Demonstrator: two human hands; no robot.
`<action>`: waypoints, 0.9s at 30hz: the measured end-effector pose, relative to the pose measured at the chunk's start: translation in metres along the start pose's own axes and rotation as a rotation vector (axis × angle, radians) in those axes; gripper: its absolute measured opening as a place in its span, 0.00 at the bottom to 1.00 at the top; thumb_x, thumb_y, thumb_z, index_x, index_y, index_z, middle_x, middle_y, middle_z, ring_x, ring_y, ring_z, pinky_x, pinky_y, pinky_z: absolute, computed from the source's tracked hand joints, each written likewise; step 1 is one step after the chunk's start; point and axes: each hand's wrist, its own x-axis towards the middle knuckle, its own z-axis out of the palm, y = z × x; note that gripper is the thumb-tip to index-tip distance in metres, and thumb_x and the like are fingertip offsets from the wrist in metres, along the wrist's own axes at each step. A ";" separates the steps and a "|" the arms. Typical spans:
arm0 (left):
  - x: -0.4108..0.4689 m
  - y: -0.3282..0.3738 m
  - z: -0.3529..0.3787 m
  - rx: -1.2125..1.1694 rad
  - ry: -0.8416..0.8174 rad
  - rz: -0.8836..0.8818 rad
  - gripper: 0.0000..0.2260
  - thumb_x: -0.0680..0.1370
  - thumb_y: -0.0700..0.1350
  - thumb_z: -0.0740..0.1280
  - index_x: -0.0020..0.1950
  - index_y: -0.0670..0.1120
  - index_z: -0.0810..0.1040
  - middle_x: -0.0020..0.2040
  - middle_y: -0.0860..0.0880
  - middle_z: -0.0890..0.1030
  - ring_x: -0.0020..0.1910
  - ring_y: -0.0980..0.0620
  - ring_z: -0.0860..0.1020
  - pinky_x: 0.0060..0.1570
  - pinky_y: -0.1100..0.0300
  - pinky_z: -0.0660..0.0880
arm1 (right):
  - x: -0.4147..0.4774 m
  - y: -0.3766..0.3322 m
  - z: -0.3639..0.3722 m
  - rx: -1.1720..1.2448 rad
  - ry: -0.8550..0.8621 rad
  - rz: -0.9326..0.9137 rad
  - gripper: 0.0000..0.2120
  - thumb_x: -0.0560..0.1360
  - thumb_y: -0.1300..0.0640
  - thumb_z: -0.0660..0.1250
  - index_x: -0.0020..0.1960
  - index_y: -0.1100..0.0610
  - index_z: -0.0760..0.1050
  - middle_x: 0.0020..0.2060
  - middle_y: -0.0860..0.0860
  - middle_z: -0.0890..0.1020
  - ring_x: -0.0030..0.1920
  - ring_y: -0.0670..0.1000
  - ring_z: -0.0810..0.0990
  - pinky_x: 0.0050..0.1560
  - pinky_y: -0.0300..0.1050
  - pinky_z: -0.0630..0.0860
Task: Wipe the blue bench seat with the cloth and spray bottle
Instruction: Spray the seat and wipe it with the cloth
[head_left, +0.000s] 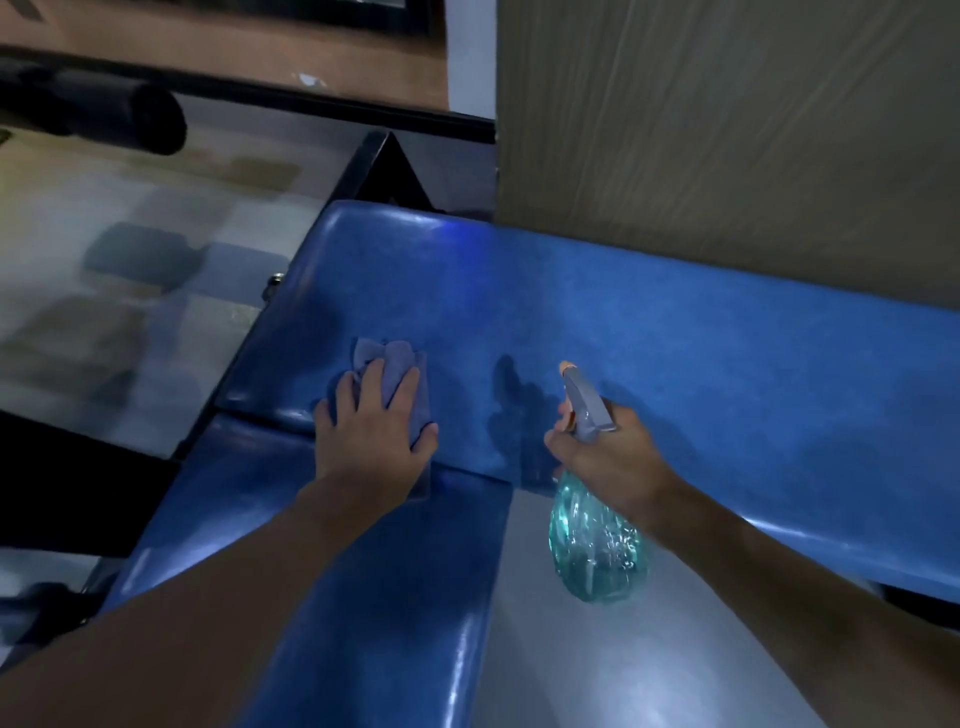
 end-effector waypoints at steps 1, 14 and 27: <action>-0.002 -0.006 -0.001 -0.005 0.010 -0.006 0.29 0.74 0.60 0.59 0.71 0.50 0.73 0.69 0.42 0.71 0.63 0.35 0.70 0.55 0.39 0.71 | 0.001 -0.002 0.007 -0.035 0.000 -0.008 0.04 0.71 0.59 0.70 0.43 0.52 0.77 0.36 0.47 0.77 0.35 0.49 0.76 0.48 0.47 0.81; -0.051 -0.052 -0.001 -0.107 -0.067 -0.221 0.31 0.76 0.62 0.58 0.77 0.52 0.61 0.76 0.42 0.59 0.72 0.34 0.62 0.67 0.39 0.63 | 0.005 -0.048 0.073 -0.174 -0.124 -0.134 0.14 0.71 0.57 0.69 0.57 0.54 0.77 0.39 0.50 0.78 0.45 0.62 0.81 0.51 0.57 0.79; -0.126 -0.062 -0.005 -0.110 -0.005 -0.249 0.30 0.75 0.60 0.56 0.73 0.47 0.70 0.71 0.37 0.69 0.67 0.30 0.68 0.64 0.38 0.69 | -0.043 -0.047 0.094 -0.239 -0.217 -0.202 0.14 0.66 0.55 0.67 0.52 0.49 0.78 0.37 0.51 0.78 0.38 0.58 0.79 0.45 0.61 0.80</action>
